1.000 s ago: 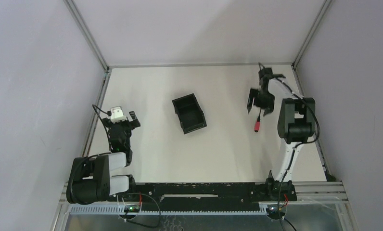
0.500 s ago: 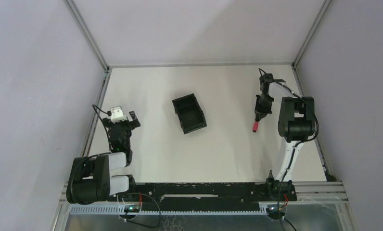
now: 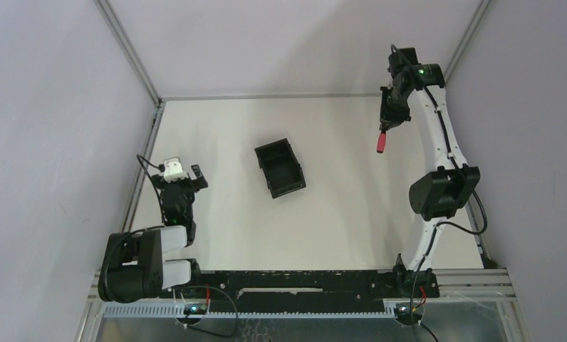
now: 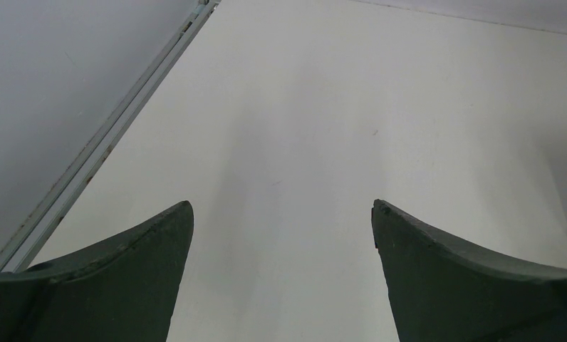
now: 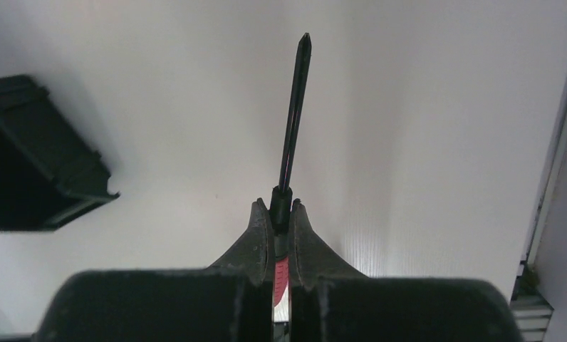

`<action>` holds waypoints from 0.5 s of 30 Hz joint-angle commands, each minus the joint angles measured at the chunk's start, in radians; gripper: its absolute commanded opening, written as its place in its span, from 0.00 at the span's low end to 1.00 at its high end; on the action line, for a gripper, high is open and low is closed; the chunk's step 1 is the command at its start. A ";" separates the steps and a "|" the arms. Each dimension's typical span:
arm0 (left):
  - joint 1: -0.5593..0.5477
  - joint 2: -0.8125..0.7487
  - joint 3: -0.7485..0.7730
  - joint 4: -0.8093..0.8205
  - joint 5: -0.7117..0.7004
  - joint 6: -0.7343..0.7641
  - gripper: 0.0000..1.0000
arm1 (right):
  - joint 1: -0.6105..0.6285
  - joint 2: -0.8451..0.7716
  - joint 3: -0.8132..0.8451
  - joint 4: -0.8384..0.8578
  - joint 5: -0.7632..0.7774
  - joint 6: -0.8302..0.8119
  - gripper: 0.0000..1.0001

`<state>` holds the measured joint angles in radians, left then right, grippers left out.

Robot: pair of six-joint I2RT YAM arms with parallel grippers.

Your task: Put the screwdriver in the bin

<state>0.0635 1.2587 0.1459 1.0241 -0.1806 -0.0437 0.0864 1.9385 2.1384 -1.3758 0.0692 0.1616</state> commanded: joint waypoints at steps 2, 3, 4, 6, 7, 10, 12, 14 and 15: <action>-0.005 0.000 0.046 0.035 -0.003 0.018 1.00 | 0.044 -0.014 0.070 -0.150 0.010 0.003 0.00; -0.004 0.001 0.046 0.035 -0.002 0.018 1.00 | 0.052 -0.011 0.071 -0.143 0.009 0.010 0.00; -0.005 0.000 0.046 0.034 -0.002 0.018 1.00 | 0.063 -0.004 0.074 -0.134 0.007 0.017 0.00; -0.005 0.000 0.046 0.034 -0.002 0.018 1.00 | 0.101 0.014 0.091 -0.109 0.005 0.038 0.00; -0.005 0.001 0.046 0.034 -0.003 0.018 1.00 | 0.133 0.025 0.105 -0.095 0.003 0.042 0.00; -0.005 0.000 0.046 0.035 -0.003 0.018 1.00 | 0.249 0.071 0.166 -0.044 0.001 0.047 0.00; -0.005 -0.001 0.047 0.035 -0.003 0.017 1.00 | 0.345 0.110 0.207 0.017 -0.025 0.036 0.00; -0.004 0.001 0.046 0.034 -0.003 0.018 1.00 | 0.428 0.148 0.243 0.066 -0.051 0.007 0.00; -0.004 0.001 0.046 0.034 -0.003 0.018 1.00 | 0.472 0.167 0.263 0.103 -0.058 -0.016 0.00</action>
<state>0.0635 1.2587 0.1459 1.0241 -0.1802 -0.0437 0.3969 2.0682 2.3100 -1.4063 0.0673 0.1833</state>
